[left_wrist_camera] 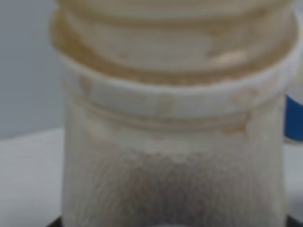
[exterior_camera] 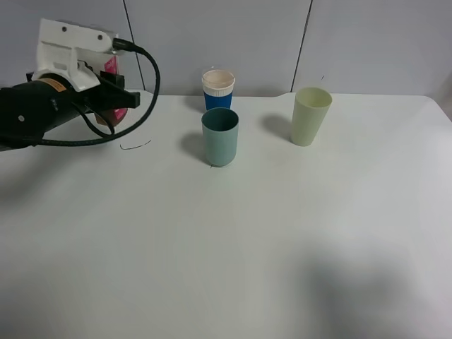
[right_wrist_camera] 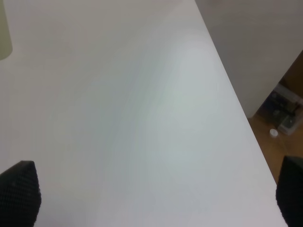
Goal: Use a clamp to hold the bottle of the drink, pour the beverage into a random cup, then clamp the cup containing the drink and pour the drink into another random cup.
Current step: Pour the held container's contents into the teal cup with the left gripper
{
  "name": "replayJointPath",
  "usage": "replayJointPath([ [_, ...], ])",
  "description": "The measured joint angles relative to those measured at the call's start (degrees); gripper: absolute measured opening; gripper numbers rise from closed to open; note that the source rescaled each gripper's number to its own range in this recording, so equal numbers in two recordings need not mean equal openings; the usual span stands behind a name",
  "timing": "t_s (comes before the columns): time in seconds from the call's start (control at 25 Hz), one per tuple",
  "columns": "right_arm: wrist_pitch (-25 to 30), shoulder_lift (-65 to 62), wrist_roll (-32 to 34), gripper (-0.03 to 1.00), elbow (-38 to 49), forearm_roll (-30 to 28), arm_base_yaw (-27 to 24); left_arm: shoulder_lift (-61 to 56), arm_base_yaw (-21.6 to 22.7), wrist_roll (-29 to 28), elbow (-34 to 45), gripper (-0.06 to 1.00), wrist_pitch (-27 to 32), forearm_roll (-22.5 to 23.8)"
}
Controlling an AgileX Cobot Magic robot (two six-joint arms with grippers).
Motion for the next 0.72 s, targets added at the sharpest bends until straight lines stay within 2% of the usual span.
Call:
replayJointPath([
  [0.44, 0.00, 0.00, 0.00, 1.00, 0.00, 0.00, 0.00, -1.00, -10.07, 42.30, -9.06, 0.04, 3.12, -35.17],
  [0.56, 0.00, 0.00, 0.00, 1.00, 0.00, 0.00, 0.00, -0.28, -11.56, 52.34, -11.90, 0.04, 3.30, -42.05],
  [0.72, 0.00, 0.00, 0.00, 1.00, 0.00, 0.00, 0.00, 1.65, -12.21, 60.53, -14.08, 0.04, 3.85, -47.26],
])
